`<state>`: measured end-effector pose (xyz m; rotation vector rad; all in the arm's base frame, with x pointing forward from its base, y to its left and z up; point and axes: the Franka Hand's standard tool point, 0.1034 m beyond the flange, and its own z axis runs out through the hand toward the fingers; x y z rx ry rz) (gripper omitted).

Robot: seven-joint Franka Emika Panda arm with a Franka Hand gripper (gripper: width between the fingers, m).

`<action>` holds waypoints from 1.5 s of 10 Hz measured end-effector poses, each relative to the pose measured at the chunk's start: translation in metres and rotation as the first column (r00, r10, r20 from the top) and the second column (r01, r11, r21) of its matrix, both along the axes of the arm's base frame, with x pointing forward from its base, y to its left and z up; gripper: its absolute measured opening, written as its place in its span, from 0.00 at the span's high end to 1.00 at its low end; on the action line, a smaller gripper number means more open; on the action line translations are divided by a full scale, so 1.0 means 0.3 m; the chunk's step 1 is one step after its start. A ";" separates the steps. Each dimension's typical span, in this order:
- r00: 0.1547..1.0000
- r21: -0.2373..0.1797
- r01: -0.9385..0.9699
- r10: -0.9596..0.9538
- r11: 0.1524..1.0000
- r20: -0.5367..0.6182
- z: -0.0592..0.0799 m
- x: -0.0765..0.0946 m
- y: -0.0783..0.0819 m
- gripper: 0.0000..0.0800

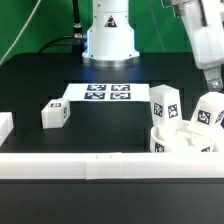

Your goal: Assemble stool

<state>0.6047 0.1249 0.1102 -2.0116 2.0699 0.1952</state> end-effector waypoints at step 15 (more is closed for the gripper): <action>0.069 -0.309 -0.947 0.994 0.090 0.081 -0.016 0.022 0.006 0.19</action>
Offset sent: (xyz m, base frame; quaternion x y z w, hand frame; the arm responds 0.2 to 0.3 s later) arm -0.0111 0.0096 0.0096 -0.0177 0.0483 -0.0801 0.9955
